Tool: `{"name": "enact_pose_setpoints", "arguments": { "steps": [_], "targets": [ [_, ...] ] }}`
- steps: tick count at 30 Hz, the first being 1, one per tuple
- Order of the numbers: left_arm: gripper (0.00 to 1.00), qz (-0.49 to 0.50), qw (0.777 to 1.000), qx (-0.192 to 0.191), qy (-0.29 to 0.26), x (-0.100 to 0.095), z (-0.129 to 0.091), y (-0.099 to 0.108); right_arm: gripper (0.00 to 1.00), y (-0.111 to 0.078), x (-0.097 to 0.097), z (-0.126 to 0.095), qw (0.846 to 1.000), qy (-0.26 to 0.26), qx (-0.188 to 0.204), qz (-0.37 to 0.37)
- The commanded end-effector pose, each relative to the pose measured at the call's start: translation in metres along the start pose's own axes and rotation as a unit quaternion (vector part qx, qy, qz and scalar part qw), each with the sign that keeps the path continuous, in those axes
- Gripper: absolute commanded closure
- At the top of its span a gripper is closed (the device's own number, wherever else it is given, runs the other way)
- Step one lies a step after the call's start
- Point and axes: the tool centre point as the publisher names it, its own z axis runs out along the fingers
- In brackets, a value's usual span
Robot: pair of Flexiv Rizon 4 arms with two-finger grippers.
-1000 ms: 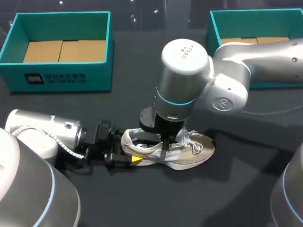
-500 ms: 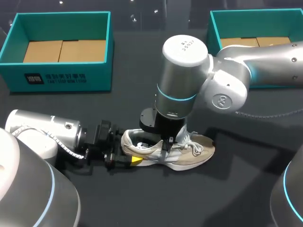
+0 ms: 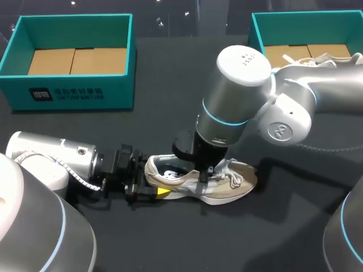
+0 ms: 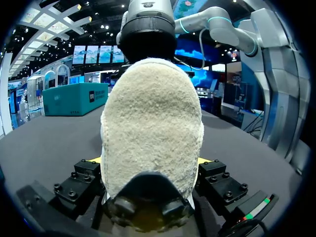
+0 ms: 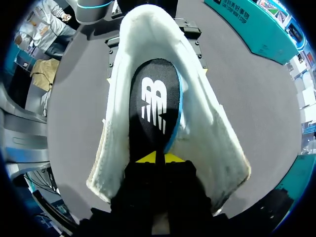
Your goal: Take the shoe out of the shoebox, open the shoe tongue, remove and reinsert the insole, then place the shoe into the shoebox
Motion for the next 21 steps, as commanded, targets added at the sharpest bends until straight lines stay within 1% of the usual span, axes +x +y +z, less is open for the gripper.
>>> {"name": "enact_pose_setpoints", "arguments": {
  "steps": [1,4,12,21],
  "targets": [
    [1.0,-0.001,1.0,-0.001,-0.001,-0.002,0.001,0.0,1.0,-0.012,0.008,-0.008,0.999,-0.009,-0.047,-0.01],
    [1.0,-0.001,1.0,-0.001,-0.001,-0.002,0.001,0.0,1.0,-0.013,0.007,-0.012,0.997,-0.016,-0.075,-0.026],
    [1.0,-0.001,1.0,-0.001,-0.001,-0.002,0.001,0.0,1.0,-0.018,0.005,-0.018,0.989,-0.031,-0.135,-0.055],
    [1.0,-0.001,1.0,-0.001,-0.001,-0.002,0.001,0.0,1.0,-0.022,-0.001,-0.027,0.978,-0.044,-0.185,-0.088]
  ]
}}
